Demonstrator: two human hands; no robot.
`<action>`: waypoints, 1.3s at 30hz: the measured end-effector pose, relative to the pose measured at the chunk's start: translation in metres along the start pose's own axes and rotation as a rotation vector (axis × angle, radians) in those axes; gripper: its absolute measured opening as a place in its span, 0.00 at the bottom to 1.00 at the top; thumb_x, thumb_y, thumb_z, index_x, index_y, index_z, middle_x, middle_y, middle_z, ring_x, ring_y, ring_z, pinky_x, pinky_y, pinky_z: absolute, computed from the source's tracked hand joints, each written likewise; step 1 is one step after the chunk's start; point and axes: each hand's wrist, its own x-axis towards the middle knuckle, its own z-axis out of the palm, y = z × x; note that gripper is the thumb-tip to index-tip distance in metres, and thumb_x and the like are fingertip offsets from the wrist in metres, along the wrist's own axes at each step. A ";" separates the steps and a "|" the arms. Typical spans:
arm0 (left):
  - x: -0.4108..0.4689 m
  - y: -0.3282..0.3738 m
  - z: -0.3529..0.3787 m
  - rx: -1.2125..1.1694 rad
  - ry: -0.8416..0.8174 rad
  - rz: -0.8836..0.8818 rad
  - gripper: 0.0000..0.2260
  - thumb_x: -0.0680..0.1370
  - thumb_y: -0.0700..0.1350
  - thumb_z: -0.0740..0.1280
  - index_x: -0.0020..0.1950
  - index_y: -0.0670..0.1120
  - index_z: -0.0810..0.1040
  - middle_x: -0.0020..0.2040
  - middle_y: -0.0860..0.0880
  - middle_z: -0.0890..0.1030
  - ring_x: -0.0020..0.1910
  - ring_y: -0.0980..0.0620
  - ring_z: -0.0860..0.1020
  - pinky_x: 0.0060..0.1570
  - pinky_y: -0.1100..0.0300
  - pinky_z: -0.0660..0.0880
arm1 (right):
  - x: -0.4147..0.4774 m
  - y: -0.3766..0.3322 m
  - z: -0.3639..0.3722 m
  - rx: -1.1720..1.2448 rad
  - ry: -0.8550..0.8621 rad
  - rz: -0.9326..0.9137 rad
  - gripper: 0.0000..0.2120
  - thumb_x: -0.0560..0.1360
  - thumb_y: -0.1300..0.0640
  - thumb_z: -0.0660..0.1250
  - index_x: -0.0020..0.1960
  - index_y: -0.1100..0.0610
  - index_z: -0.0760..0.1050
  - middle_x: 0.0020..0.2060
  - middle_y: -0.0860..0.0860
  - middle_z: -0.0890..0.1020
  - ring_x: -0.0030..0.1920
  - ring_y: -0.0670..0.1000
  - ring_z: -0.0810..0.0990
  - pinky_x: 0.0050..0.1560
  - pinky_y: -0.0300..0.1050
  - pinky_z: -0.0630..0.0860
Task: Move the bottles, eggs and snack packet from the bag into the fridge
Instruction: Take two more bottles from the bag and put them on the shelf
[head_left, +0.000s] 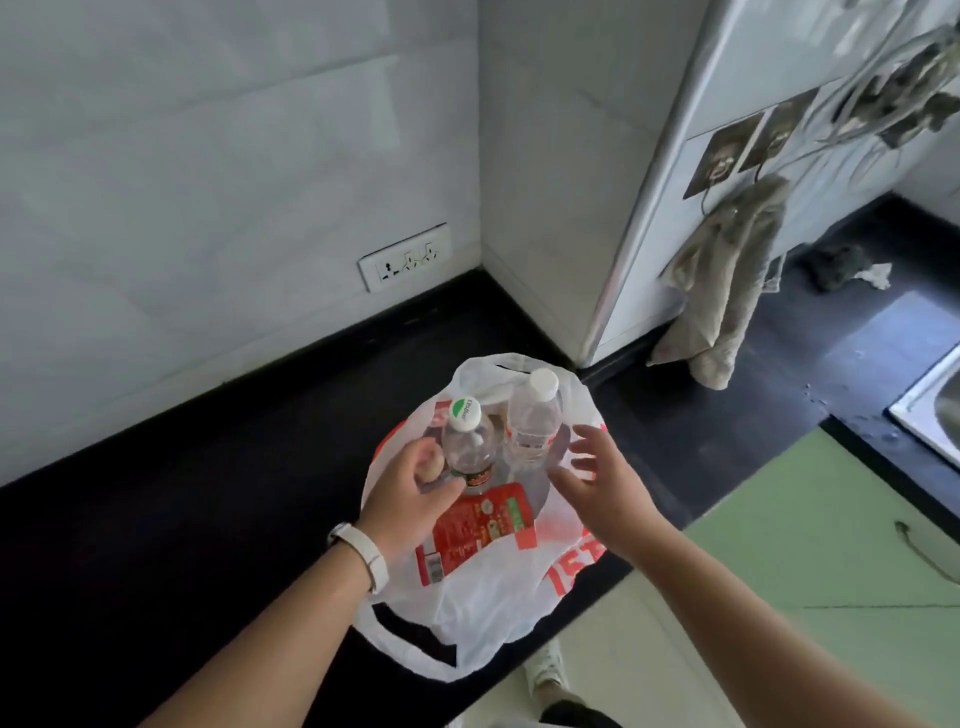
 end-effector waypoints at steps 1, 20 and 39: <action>0.003 0.001 0.004 -0.012 0.005 -0.012 0.17 0.73 0.50 0.74 0.57 0.62 0.72 0.59 0.58 0.78 0.58 0.61 0.77 0.64 0.52 0.75 | 0.007 0.004 0.001 0.029 -0.018 -0.006 0.28 0.74 0.41 0.69 0.70 0.44 0.65 0.61 0.43 0.75 0.60 0.47 0.76 0.57 0.48 0.80; 0.024 0.015 0.057 0.005 0.270 -0.171 0.34 0.69 0.51 0.79 0.71 0.56 0.67 0.65 0.57 0.76 0.65 0.57 0.74 0.64 0.55 0.73 | 0.089 0.021 0.011 0.033 -0.268 -0.162 0.27 0.70 0.42 0.74 0.62 0.34 0.62 0.60 0.40 0.76 0.60 0.47 0.79 0.55 0.54 0.82; -0.029 0.047 0.035 -0.425 0.411 -0.081 0.27 0.71 0.41 0.78 0.67 0.53 0.73 0.60 0.52 0.81 0.60 0.53 0.80 0.55 0.57 0.80 | 0.078 0.000 -0.008 0.089 -0.389 -0.430 0.28 0.69 0.45 0.76 0.61 0.36 0.64 0.58 0.35 0.75 0.57 0.39 0.77 0.59 0.41 0.77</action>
